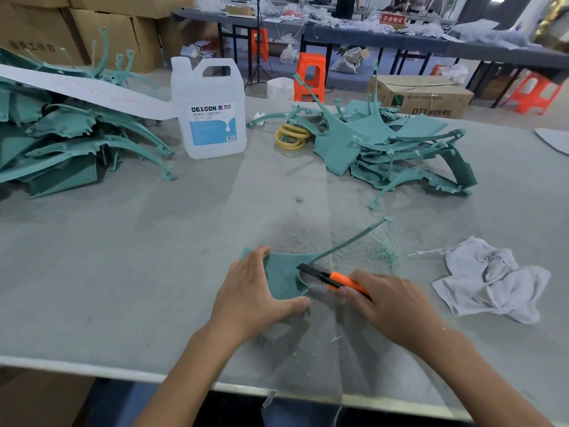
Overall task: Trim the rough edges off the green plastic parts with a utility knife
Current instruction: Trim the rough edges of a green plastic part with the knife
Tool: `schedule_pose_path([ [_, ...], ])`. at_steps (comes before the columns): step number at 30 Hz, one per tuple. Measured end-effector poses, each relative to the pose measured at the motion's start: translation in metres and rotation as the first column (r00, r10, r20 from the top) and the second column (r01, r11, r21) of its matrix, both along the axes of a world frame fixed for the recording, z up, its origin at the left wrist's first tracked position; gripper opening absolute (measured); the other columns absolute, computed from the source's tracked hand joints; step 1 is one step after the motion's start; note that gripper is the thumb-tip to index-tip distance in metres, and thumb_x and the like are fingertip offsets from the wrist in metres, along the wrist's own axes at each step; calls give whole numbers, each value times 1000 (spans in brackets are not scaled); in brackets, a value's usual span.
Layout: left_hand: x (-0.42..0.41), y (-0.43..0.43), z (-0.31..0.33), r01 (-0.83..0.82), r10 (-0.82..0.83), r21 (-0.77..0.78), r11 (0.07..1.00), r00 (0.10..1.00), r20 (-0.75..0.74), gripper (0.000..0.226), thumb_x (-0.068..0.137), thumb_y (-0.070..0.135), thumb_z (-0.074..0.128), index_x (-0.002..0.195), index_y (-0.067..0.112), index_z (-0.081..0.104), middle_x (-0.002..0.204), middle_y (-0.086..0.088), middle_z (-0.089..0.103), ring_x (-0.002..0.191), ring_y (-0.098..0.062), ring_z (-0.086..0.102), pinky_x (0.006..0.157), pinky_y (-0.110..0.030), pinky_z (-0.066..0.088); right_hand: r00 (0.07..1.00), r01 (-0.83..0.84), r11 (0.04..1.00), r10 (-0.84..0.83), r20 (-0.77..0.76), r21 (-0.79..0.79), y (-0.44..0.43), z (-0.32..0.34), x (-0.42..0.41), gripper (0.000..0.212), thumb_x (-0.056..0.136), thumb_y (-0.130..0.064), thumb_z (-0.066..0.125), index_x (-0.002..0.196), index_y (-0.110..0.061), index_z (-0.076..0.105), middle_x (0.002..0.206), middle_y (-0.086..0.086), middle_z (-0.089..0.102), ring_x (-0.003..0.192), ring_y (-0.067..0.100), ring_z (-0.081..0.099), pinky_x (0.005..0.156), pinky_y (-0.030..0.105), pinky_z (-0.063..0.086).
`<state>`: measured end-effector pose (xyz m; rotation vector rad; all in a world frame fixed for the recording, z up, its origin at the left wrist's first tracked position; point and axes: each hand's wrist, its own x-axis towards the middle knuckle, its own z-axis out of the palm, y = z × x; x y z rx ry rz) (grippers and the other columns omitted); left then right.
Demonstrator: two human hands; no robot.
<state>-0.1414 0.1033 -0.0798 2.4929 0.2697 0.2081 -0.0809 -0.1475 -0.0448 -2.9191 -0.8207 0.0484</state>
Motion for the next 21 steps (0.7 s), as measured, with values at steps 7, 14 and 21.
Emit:
schedule_pose_path([
  [7, 1, 0, 1, 2, -2, -2, 1000, 1000, -21, 115, 48, 90, 64, 141, 35, 25, 140, 15, 45, 126, -13, 42, 98, -33, 43, 991, 93, 996, -91, 99, -14, 13, 6, -7, 39, 98, -65, 30, 96, -29, 46, 85, -4, 65, 83, 24, 67, 60, 35, 34],
  [14, 2, -1, 0, -9, 9, 8, 1000, 1000, -25, 115, 47, 91, 62, 140, 35, 26, 138, 16, 45, 125, -13, 42, 96, -33, 42, 984, 108, 994, -105, 144, -8, 18, 1, -11, 39, 97, -68, 29, 90, -31, 40, 79, -7, 62, 75, 21, 66, 55, 34, 32],
  [21, 3, -4, -1, -20, 21, 24, 1000, 1000, -20, 113, 49, 92, 59, 141, 33, 28, 137, 13, 46, 124, -15, 42, 99, -33, 41, 983, 139, 990, -142, 120, 30, 18, -6, -12, 38, 97, -68, 31, 89, -32, 39, 81, -7, 65, 74, 22, 66, 55, 35, 35],
])
